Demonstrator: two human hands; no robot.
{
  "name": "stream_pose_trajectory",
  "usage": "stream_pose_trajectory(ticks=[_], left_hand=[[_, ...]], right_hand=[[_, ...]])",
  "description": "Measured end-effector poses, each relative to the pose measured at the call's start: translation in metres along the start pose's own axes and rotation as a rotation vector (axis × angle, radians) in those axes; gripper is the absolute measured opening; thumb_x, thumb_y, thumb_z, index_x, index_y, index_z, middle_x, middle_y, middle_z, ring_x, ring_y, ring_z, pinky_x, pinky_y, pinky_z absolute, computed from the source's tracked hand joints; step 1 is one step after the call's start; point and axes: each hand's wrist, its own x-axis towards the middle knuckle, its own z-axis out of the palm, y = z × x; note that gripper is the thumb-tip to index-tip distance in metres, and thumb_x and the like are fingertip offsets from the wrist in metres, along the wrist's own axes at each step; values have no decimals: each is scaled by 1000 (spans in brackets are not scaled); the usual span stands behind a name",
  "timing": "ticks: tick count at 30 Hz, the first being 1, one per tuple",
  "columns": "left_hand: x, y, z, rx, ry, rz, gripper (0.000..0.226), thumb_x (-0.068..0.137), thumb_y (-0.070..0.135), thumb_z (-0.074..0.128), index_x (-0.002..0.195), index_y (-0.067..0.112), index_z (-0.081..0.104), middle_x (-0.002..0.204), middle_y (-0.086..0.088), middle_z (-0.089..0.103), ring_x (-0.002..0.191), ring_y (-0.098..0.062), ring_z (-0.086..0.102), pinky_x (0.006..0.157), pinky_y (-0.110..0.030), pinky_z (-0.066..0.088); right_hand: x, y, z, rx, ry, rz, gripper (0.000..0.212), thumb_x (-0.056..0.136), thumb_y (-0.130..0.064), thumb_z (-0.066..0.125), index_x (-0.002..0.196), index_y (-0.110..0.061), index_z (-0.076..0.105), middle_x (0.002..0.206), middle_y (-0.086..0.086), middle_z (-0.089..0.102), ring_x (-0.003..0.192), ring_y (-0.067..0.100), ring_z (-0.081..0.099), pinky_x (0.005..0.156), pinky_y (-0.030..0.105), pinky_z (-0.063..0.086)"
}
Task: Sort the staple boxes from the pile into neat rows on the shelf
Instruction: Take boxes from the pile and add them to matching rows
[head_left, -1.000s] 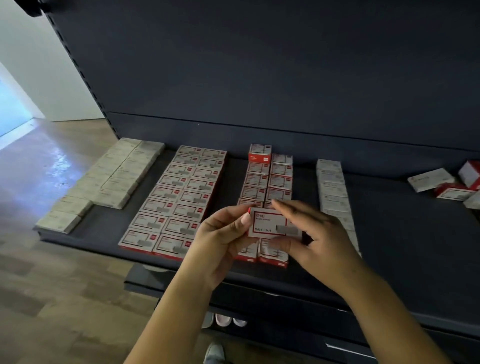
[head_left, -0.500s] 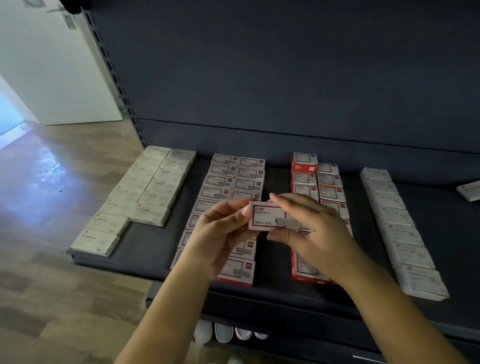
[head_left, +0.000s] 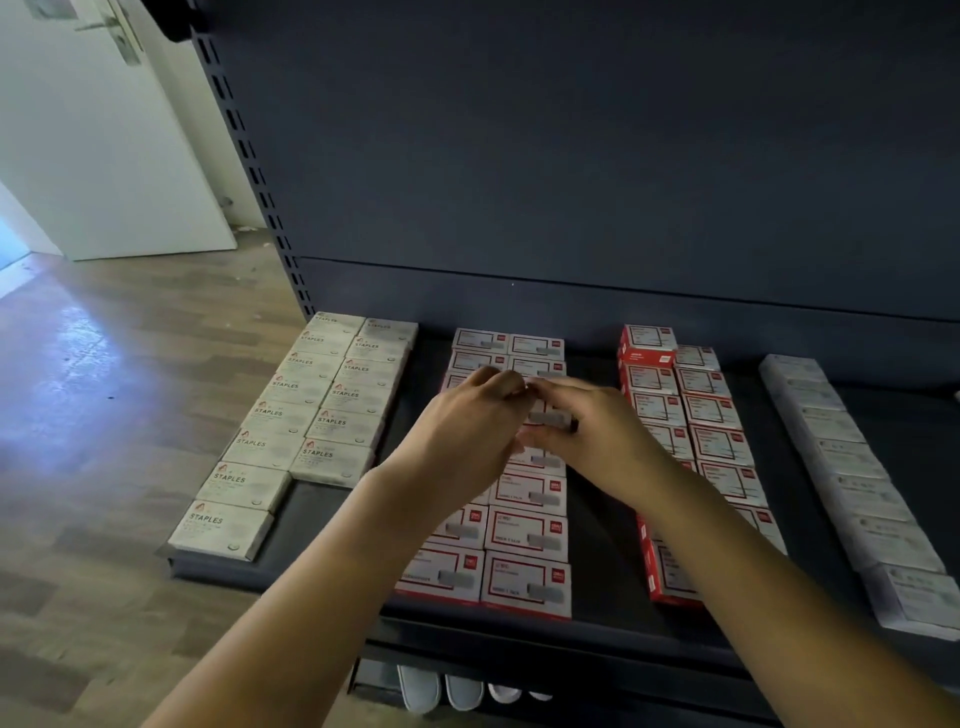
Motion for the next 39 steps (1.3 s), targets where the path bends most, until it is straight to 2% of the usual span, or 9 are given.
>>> stream_pose_trajectory(ticks=[2,6,11,14,16,21,25,28,39], left_hand=[[7,-6,-1,42,-47,11,42,92,21,56,133,18,48,128,2,50,119,-14,43,93,-32,46],[19,-26,1,10,-109,31,42,92,25,56,133,20,48,127,4,51,118,-12,44,97,-28,41],[43,-69,14,32,-87,-63,40,94,14,51,133,19,49,134,2,49,126,-14,38,105,-24,27],[60,-92,25,39,-97,-125,40,94,9,46,133,18,49,134,-1,48,127,-17,36,105,-27,28],[69,-101,34,55,-129,-152,38,93,8,45,129,18,51,128,-2,51,122,-18,40,101,-29,34],[83,-106,49,64,-139,-202,36,94,7,44,128,16,52,123,-4,51,115,-19,45,96,-28,40],[84,-106,54,47,-82,-246,36,95,7,42,128,15,54,128,-4,46,121,-22,38,100,-30,38],[82,-106,58,32,-31,-282,30,96,8,43,122,10,58,123,-5,45,117,-21,39,98,-27,39],[86,-92,56,-20,-10,-403,36,92,4,45,125,13,56,125,-7,48,118,-22,41,97,-29,38]], right_hand=[[4,3,2,44,-8,5,44,84,-20,67,126,-15,56,124,-2,58,105,0,50,81,-4,33],[11,8,9,-2,-20,13,43,88,-24,61,129,-15,53,127,-3,55,112,4,49,85,1,33],[23,16,12,-301,119,32,44,93,-23,54,134,-10,47,138,2,45,127,21,38,104,31,33],[24,15,15,-350,135,66,41,93,-22,52,132,-9,49,137,5,46,126,23,41,104,36,36],[22,16,17,-357,138,67,39,93,-20,52,130,-8,52,135,6,48,125,23,43,103,36,37],[15,17,18,-325,124,91,39,93,-17,52,132,-11,51,135,2,48,125,19,41,98,21,26],[11,19,18,-305,129,96,39,93,-17,52,131,-12,51,134,0,48,124,17,41,97,18,24],[12,18,18,-289,128,101,40,94,-19,50,134,-13,49,136,-3,45,126,14,38,98,16,22],[3,20,18,-249,143,104,38,94,-19,51,131,-14,52,132,-5,48,124,10,38,96,13,23]])
